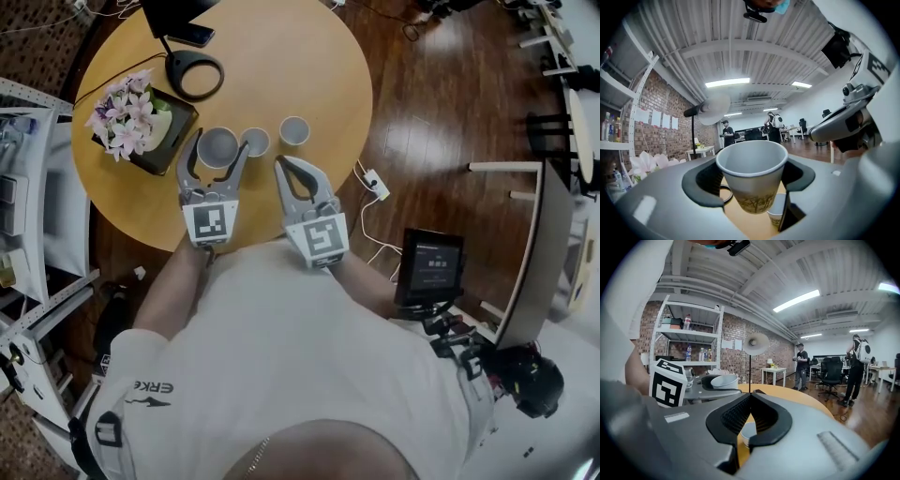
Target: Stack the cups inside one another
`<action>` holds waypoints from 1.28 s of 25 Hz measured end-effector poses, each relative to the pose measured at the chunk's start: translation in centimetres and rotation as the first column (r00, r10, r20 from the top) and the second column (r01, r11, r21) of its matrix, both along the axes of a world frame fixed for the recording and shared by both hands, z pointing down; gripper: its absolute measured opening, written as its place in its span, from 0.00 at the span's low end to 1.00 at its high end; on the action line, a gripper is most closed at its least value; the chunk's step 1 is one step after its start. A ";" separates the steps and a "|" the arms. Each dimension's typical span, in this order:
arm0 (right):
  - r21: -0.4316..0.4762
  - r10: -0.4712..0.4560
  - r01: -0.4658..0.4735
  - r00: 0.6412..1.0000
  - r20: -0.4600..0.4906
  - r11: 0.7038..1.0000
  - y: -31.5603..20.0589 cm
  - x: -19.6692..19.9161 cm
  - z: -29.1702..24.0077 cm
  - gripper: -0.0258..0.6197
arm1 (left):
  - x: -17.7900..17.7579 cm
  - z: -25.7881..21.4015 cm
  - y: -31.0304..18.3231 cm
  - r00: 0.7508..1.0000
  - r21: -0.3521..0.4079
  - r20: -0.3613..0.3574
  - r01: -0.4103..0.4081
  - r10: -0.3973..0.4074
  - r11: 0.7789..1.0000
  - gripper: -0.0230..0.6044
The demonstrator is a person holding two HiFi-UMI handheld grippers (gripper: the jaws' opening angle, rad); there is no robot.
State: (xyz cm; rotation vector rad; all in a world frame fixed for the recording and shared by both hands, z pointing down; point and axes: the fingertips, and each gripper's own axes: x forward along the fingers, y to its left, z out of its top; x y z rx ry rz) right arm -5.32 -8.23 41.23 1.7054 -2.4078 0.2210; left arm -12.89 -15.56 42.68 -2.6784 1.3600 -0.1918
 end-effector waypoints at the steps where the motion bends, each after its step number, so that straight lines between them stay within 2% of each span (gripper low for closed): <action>1: 0.009 0.013 -0.013 1.000 -0.005 1.000 0.2 0.4 -0.1 0.06 | 0.3 -0.3 0.2 1.000 0.005 -0.004 -0.008 0.008 1.000 0.60; 9: 0.042 0.102 -0.101 0.994 -0.025 0.994 0.3 3.5 -1.6 0.06 | 1.3 -1.9 1.3 0.999 0.021 -0.030 -0.035 0.035 0.999 0.60; 13: 0.056 0.088 -0.087 0.996 -0.027 0.995 -0.1 4.8 -2.2 0.06 | 1.9 -2.3 1.4 1.000 0.028 -0.019 -0.011 0.012 1.000 0.60; 19: 0.072 0.014 -0.012 1.000 -0.018 0.997 -2.5 7.2 -2.0 0.06 | 3.6 -2.0 0.3 0.998 0.033 -0.005 0.062 -0.062 0.998 0.60; 24: 0.071 -0.072 0.072 0.997 -0.007 0.995 -4.3 10.7 -2.0 0.06 | 6.6 -1.6 -0.5 0.989 0.022 0.012 0.148 -0.149 0.989 0.60; 32: 0.055 -0.211 0.210 0.978 0.010 0.976 -6.6 13.3 -0.3 0.06 | 7.8 0.7 -1.0 0.950 -0.004 0.052 0.309 -0.309 0.951 0.60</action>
